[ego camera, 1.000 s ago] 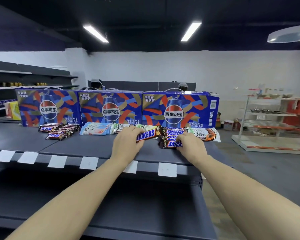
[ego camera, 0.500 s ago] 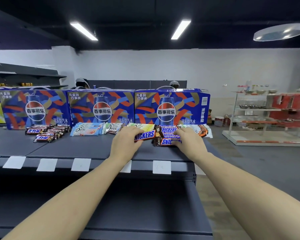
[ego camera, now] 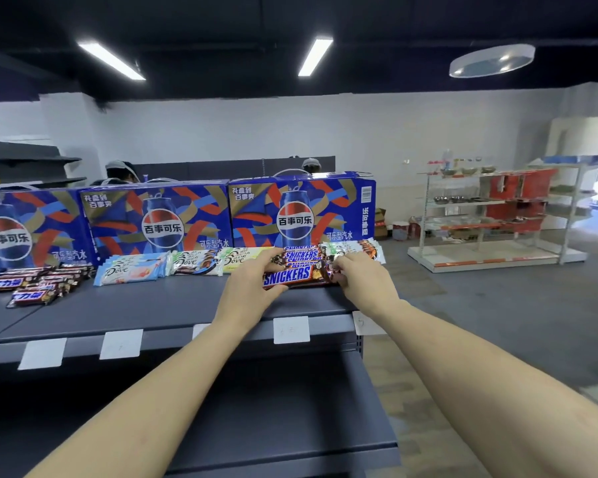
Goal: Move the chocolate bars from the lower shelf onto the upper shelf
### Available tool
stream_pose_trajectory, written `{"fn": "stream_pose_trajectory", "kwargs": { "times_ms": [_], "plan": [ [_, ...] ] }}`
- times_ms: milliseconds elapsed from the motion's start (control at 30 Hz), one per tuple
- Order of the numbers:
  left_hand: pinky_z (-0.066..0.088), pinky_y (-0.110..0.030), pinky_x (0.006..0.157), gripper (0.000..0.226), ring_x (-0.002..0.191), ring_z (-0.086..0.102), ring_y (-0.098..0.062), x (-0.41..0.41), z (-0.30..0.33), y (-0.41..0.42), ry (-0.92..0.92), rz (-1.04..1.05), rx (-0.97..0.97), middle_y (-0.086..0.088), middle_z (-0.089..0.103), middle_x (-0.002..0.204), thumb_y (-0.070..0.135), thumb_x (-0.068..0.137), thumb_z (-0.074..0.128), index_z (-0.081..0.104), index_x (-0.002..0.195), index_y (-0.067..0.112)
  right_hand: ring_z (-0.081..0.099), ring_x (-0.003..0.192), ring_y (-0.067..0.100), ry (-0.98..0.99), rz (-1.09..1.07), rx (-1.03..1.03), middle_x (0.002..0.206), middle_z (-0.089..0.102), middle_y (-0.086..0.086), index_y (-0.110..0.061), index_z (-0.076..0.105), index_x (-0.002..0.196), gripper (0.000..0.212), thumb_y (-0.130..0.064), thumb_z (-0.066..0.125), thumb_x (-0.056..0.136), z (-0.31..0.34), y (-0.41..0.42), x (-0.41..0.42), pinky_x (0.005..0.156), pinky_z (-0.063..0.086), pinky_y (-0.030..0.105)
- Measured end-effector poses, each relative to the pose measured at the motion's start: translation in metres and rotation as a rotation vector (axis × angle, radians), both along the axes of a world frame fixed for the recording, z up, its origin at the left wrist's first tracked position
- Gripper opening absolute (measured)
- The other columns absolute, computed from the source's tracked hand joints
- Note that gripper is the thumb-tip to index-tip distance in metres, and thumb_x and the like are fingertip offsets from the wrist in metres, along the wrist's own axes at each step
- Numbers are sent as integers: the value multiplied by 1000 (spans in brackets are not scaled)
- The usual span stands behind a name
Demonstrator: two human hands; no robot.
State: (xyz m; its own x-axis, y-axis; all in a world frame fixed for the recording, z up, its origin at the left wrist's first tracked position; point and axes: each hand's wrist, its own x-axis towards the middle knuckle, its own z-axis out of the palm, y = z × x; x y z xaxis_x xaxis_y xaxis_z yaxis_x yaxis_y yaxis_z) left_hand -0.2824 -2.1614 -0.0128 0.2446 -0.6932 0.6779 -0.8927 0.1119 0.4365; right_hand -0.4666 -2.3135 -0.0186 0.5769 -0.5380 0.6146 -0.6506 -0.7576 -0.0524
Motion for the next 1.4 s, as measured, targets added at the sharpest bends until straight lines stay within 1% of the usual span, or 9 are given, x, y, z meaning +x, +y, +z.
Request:
{"fn": "stream_pose_trajectory", "kwargs": {
  "times_ms": [133,233,433,600,767,900,1167,1267,1400],
  "plan": [
    [45,-27,88,59,105,55,-8,0,-3,-5,-74,84,62,9,66,111,22,81,75,49,133,31,52,109,24,-15,-60,-3,115,63,2,-18,62,118,24,-17,48,98,-4,-6,-7,78,44,33],
    [47,-30,85,49,104,56,-13,0,-7,-7,-143,146,133,6,63,113,26,83,74,52,126,31,52,109,22,-11,-74,1,115,64,1,-19,62,118,25,-16,49,97,-8,-8,-11,78,45,32],
    [50,-32,90,40,103,60,-14,-10,-11,-22,-129,113,194,2,61,112,25,81,76,60,118,28,54,110,21,-19,-75,25,119,63,-1,-21,61,122,28,-19,48,98,-12,-14,-17,79,45,31],
    [46,-29,84,28,96,57,-18,-21,-11,-38,-136,95,197,1,57,105,26,84,73,67,111,26,57,107,21,-31,-54,48,119,63,-2,-22,61,120,26,-24,46,99,-9,-19,-18,79,49,33],
    [46,-27,87,27,103,55,-14,-25,-16,-50,-184,92,167,4,59,109,24,87,70,66,113,27,61,97,20,-31,-33,90,114,64,-2,-22,60,116,23,-30,46,99,-11,-23,-19,75,51,34],
    [43,-27,92,31,111,48,-13,-26,-14,-56,-279,126,136,8,63,115,22,88,68,64,119,25,62,96,22,-36,-42,116,112,66,-2,-22,60,113,23,-31,47,97,-6,-25,-16,78,53,37],
    [39,-28,94,52,115,47,-14,-19,-8,-54,-264,130,180,5,62,121,29,81,76,60,130,22,61,99,20,-37,-53,121,114,65,-3,-22,60,115,24,-33,47,99,-8,-21,-16,75,51,34],
    [37,-27,93,47,114,47,-15,-17,-6,-45,-323,152,163,5,61,120,31,84,72,60,128,21,61,99,20,-51,-78,117,114,65,-2,-21,59,114,23,-31,45,99,-8,-22,-18,74,51,33],
    [41,-29,89,33,111,48,-15,-11,-4,-22,-361,223,147,4,61,114,36,92,61,64,121,22,61,98,22,-53,-122,140,113,65,-1,-20,58,114,23,-30,43,100,-9,-16,-18,71,48,33]
  ]
}}
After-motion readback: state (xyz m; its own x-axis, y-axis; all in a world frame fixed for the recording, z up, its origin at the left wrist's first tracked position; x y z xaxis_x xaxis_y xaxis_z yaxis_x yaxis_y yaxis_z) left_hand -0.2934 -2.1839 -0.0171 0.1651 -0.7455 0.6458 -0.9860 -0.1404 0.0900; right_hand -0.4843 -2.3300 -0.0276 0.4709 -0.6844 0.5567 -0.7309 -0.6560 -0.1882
